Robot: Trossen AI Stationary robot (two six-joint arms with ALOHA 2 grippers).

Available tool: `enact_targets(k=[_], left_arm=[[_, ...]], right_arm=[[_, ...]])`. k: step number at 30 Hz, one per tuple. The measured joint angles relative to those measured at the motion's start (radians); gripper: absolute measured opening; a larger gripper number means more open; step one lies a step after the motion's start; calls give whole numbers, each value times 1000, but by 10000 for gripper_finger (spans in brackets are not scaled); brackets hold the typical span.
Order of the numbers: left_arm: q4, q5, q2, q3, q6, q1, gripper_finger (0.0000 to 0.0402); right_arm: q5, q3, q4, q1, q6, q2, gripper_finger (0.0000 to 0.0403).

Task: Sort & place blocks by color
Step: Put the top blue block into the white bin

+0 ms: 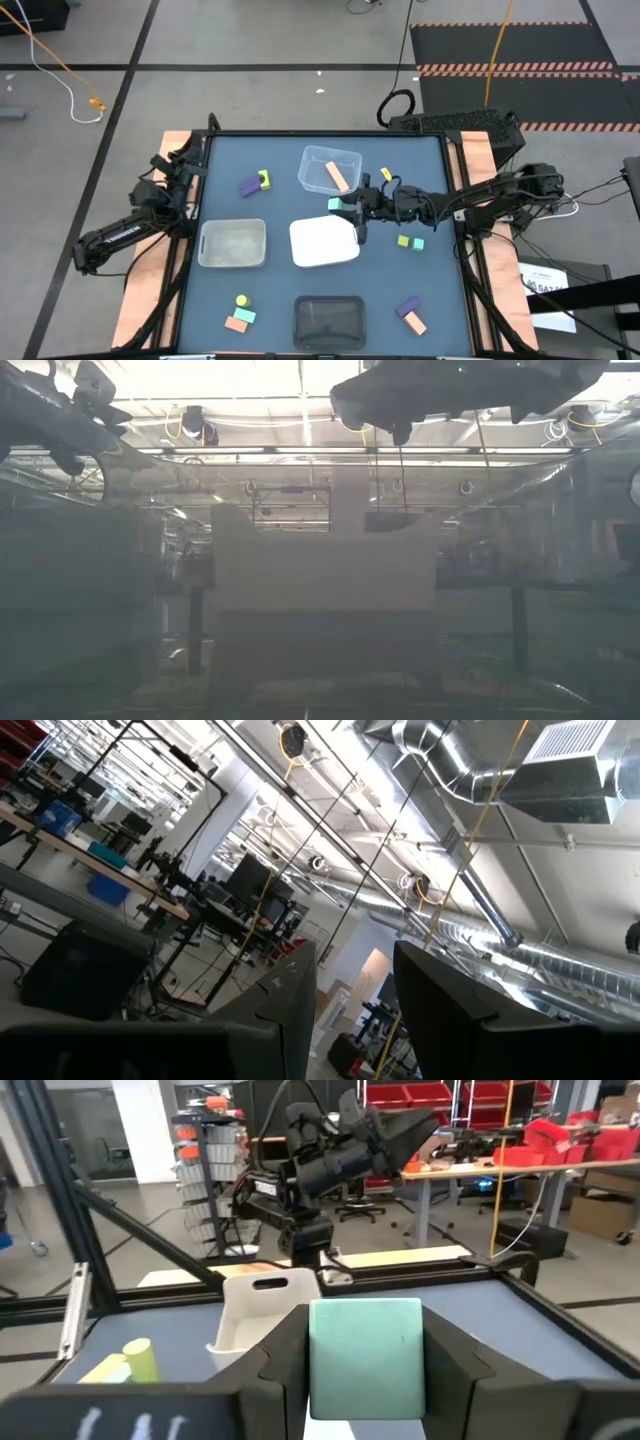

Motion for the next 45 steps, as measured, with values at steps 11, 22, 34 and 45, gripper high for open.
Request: enact_targets(k=[11, 22, 34, 45], left_arm=[[-22, 217, 4, 0, -224, 1, 136], [-70, 567, 60, 0, -487, -51, 136], [-79, 666, 115, 0, -505, -108, 136], [-77, 665, 173, 0, -568, -113, 136]], right_arm=[[0, 0, -80, 96, 40, 0, 112], [5, 0, -96, 150, 100, 121, 126], [111, 0, -113, 150, 61, 173, 123], [113, 0, -208, 149, 54, 173, 126]])
